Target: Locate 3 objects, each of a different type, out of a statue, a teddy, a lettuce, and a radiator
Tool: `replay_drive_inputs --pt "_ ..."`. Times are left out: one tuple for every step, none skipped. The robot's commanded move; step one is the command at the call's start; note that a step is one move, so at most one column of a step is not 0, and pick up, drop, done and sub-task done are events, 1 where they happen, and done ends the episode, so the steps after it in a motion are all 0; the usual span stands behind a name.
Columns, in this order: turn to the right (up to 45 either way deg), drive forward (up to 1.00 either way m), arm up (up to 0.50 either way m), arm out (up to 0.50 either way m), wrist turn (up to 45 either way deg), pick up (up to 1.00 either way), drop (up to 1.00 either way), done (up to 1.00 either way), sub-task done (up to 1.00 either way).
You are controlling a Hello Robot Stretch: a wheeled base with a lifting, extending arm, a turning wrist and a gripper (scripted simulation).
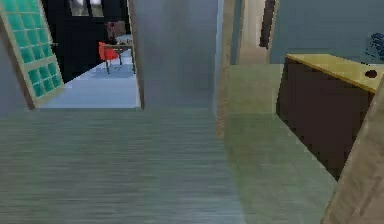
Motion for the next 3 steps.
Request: replay_drive_inputs --pt "0.0 0.6 0.0 0.0 0.0 0.0 0.0 0.0 0.0" --pt "27.0 0.0 0.0 0.0 0.0 0.0 0.0 0.0 0.0" --pt "0.0 1.0 0.0 0.0 0.0 0.0 0.0 0.0 0.0"
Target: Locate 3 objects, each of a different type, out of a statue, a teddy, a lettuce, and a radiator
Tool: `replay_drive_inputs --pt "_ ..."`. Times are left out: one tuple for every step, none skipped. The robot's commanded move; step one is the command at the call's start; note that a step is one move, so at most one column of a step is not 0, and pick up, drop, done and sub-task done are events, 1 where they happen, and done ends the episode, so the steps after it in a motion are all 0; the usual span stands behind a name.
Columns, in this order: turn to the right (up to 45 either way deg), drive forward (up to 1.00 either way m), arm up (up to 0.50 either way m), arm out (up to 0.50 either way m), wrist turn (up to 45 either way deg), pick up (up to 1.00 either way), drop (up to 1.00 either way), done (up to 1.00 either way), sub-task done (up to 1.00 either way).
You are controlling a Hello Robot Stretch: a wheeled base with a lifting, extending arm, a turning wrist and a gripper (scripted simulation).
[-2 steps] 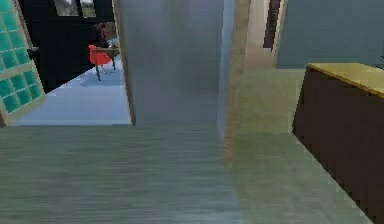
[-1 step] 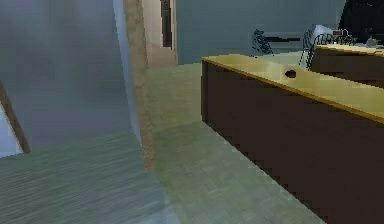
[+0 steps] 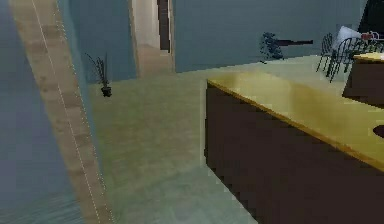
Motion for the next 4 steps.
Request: replay_drive_inputs --pt "0.0 0.7 0.0 0.0 0.0 0.0 0.0 0.0 0.0" --pt "-12.0 0.0 0.0 0.0 0.0 0.0 0.0 0.0 0.0" --pt "0.0 1.0 0.0 0.0 0.0 0.0 0.0 0.0 0.0" --pt "-6.0 0.0 0.0 0.0 0.0 0.0 0.0 0.0 0.0"
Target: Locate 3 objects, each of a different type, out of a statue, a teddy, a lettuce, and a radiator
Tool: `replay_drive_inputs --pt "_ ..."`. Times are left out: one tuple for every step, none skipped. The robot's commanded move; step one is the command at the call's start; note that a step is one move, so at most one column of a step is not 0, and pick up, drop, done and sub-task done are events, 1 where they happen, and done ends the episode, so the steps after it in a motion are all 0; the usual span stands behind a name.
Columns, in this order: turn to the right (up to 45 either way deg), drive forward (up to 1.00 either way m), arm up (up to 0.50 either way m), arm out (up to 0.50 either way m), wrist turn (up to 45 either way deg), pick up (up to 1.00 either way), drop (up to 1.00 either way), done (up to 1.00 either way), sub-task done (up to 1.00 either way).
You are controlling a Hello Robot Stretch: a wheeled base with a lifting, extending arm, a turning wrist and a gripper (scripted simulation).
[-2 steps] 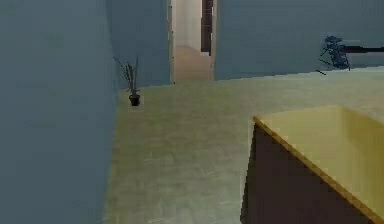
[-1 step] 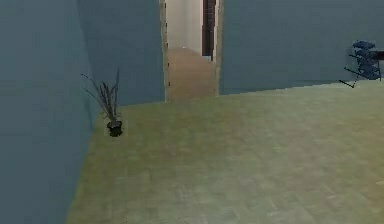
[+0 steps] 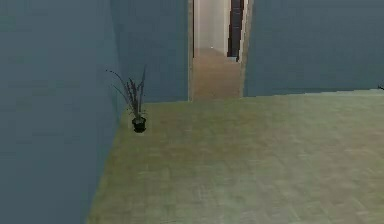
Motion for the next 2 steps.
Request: replay_drive_inputs --pt "0.0 0.15 0.0 0.0 0.0 0.0 0.0 0.0 0.0" --pt "-9.0 0.0 0.0 0.0 0.0 0.0 0.0 0.0 0.0"
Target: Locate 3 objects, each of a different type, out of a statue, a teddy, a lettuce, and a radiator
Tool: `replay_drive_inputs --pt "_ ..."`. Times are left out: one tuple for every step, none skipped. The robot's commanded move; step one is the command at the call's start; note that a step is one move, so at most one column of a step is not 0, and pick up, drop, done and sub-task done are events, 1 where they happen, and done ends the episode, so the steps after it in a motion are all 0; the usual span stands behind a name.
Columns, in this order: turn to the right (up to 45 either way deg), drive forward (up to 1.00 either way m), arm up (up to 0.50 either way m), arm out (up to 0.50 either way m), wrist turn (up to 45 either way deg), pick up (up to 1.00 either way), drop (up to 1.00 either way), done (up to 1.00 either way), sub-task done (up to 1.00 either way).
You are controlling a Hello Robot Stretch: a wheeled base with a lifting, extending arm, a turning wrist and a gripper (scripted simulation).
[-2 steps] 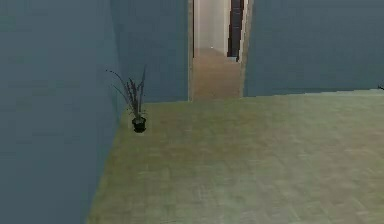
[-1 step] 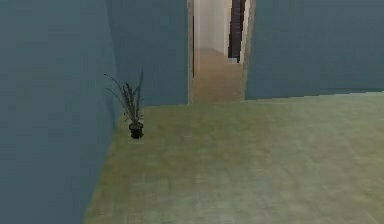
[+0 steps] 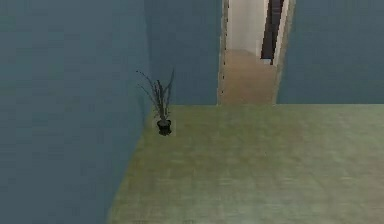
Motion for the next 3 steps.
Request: replay_drive_inputs --pt "0.0 0.3 0.0 0.0 0.0 0.0 0.0 0.0 0.0" --pt "45.0 0.0 0.0 0.0 0.0 0.0 0.0 0.0 0.0" --pt "21.0 0.0 0.0 0.0 0.0 0.0 0.0 0.0 0.0"
